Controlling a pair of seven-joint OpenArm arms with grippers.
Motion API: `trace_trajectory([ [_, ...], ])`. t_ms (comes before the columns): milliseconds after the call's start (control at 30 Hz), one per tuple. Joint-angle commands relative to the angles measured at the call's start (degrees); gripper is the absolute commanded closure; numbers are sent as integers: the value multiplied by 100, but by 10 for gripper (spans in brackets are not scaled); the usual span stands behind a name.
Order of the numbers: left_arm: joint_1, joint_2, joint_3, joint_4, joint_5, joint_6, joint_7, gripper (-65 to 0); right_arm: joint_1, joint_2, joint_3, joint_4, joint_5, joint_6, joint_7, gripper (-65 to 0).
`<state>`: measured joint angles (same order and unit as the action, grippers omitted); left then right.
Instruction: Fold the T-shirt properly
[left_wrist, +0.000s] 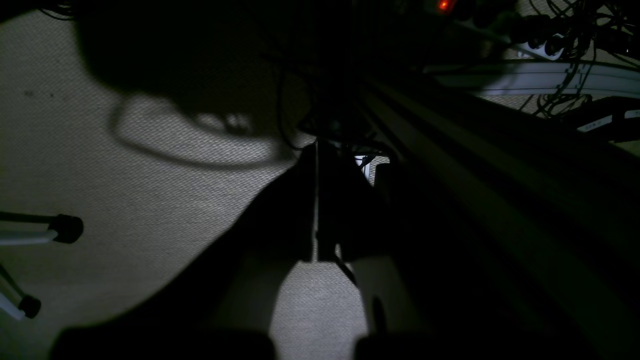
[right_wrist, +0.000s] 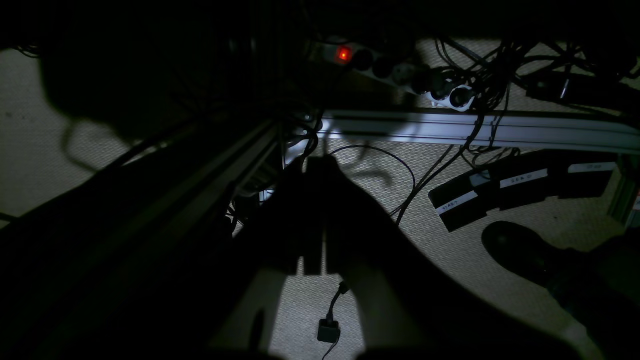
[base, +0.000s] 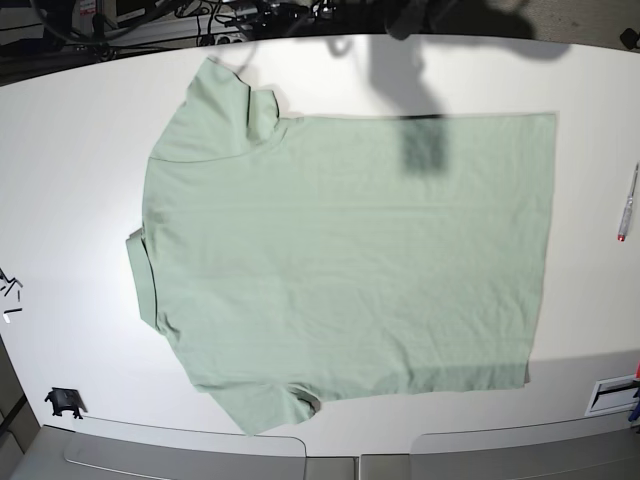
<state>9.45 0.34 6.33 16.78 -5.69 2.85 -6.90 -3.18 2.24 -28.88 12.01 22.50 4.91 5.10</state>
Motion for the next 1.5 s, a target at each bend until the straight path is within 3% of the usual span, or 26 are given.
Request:
trace_trajectory([
  [0, 59, 44, 4, 22, 28, -4, -37, 0, -4, 13, 9, 26, -2, 20, 68, 0],
  [900, 105, 42, 4, 52, 26, -2, -35, 0, -116, 15, 9, 37, -2, 22, 90, 0],
  [1067, 125, 24, 4, 52, 7, 11, 173, 0, -179, 66, 11, 85, -4, 20, 83, 0],
  [1200, 387, -144, 4, 214, 0, 11, 197, 0, -382, 264, 11, 212, 0, 20, 90, 0],
  [1467, 1580, -868, 4, 1628, -603, 11, 199, 0, -1443, 909, 11, 1394, 13, 20, 92, 0],
])
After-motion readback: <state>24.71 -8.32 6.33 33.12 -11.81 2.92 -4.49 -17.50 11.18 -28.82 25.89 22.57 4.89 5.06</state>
